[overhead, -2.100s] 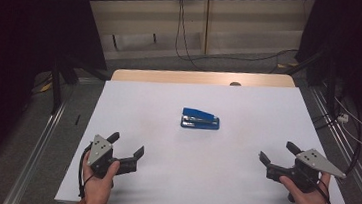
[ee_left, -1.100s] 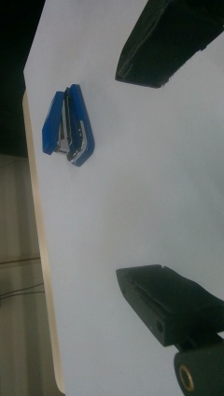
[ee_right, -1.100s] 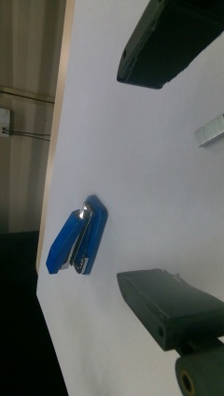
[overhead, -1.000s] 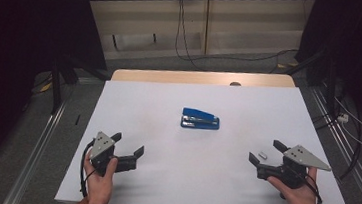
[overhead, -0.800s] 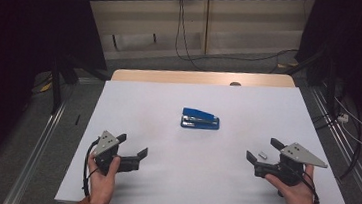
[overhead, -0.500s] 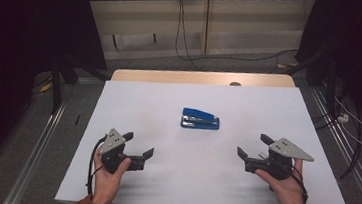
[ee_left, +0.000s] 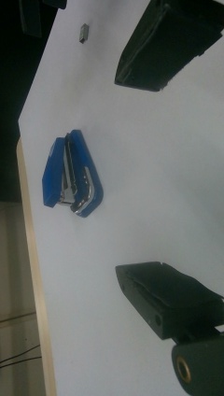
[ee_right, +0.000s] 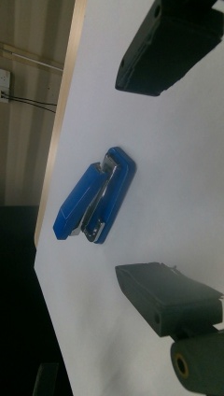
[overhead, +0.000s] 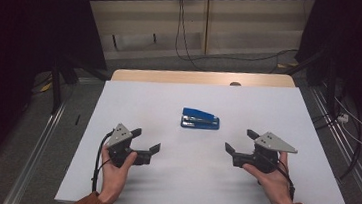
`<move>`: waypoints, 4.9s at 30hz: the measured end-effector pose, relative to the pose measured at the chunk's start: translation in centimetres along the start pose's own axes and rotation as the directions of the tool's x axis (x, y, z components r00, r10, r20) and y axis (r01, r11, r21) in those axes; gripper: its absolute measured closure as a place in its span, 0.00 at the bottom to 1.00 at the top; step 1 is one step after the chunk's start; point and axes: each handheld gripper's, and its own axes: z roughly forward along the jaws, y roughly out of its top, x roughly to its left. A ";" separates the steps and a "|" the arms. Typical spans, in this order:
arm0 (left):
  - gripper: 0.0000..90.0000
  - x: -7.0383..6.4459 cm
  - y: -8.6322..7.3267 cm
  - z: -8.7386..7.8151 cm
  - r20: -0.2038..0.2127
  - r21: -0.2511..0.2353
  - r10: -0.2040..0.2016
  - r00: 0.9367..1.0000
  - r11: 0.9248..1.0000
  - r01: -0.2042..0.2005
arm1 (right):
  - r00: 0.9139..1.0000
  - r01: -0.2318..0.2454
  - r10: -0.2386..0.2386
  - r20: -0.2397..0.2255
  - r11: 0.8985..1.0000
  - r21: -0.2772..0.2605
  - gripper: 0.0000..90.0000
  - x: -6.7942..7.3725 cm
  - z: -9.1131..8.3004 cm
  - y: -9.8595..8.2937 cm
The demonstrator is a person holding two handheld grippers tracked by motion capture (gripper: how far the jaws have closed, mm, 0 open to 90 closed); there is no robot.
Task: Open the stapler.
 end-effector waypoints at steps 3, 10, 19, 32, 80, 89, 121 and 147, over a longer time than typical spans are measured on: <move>0.09 -0.1 0.4 1.2 -0.016 0.001 0.035 0.999 0.999 -0.035 | 1.000 0.019 -0.019 -0.015 1.000 -0.003 0.10 0.3 0.8 0.2; 0.08 -0.4 1.1 3.5 0.028 0.045 0.001 1.000 0.999 -0.002 | 0.999 -0.006 0.006 -0.043 1.000 0.000 0.10 0.7 2.3 0.6; 0.08 -0.4 2.6 6.0 0.026 0.044 0.045 0.999 0.998 -0.046 | 0.998 0.001 -0.001 -0.058 1.000 -0.007 0.08 1.3 5.1 1.7; 0.10 0.5 4.4 8.6 -0.010 0.009 0.094 0.996 0.996 -0.094 | 0.997 0.035 -0.035 -0.070 0.999 0.002 0.13 2.0 8.0 2.8; 0.12 3.7 3.8 12.9 -0.020 0.097 0.088 0.996 0.992 -0.086 | 0.990 0.082 -0.071 -0.118 0.992 0.092 1.00 2.9 13.9 3.2; 0.41 3.5 4.0 12.7 -0.009 0.103 0.025 1.000 0.994 -0.024 | 0.989 0.095 -0.083 -0.125 0.991 0.096 1.00 3.5 14.7 3.1; 1.00 3.1 3.1 14.5 0.029 0.204 0.083 0.996 0.975 -0.087 | 0.984 0.116 -0.066 -0.167 0.945 0.304 1.00 3.3 17.3 2.9; 1.00 2.6 3.7 15.3 0.026 0.222 0.126 0.992 0.967 -0.129 | 0.982 0.122 -0.073 -0.174 0.949 0.292 1.00 3.2 17.5 2.8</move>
